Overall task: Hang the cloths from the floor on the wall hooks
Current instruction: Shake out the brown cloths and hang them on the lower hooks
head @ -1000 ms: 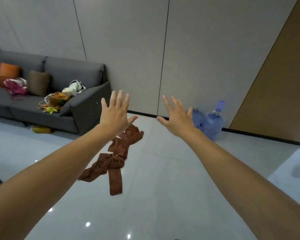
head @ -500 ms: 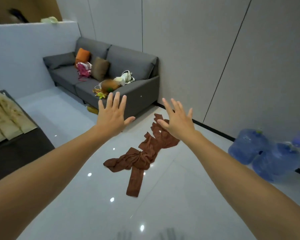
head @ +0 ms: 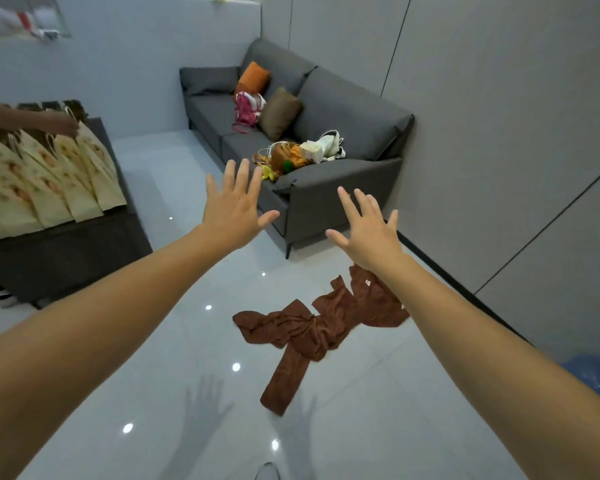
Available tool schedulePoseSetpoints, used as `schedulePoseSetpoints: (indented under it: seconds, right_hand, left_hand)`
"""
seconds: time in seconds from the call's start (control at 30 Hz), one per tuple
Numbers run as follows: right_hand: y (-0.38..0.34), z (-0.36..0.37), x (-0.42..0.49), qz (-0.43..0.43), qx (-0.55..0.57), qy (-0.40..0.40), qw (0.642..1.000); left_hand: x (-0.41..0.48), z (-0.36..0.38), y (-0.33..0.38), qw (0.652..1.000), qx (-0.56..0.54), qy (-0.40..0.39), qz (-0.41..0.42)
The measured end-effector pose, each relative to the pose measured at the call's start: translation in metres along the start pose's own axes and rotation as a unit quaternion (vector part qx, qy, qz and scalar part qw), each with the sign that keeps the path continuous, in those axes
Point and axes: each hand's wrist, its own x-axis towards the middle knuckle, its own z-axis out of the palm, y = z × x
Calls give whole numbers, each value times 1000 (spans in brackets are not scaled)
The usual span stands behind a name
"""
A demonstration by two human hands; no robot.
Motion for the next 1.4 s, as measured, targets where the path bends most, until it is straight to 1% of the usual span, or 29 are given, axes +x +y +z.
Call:
schedulePoseSetpoints:
  seconds: [0.17,0.4,0.63,0.83,1.0,1.13,1.23,1.4]
  right_hand:
    - [3,7,65,-16,-2,-7,1000]
    - [21,30,128,-41,6,-34,999]
    - [58,71,188,-95,13,-71,993]
    - [84,133,227,-146,5,-93,985]
    - [93,204,244,-161,-4,-108,981]
    - [92,281,251,-164,-11,-98,982]
    - [88,352,250,-152,-2,-93,984]
    - [87,485,250,-124,5,-78,989]
  left_hand:
    - [50,17,-19,1000,10,-13,-26]
    - [90,51,-25,997,26,-44,-61]
    - [121,86,1,990,37,-75,-118]
    - [139,133,31,981,23,-100,-166]
    - [147,204,45,978,15,-120,-173]
    - [153,280,46,980,22,-109,-162]
    - [153,350,48,983,25,-99,-151]
    - [144,487,57,988,8,-81,-131]
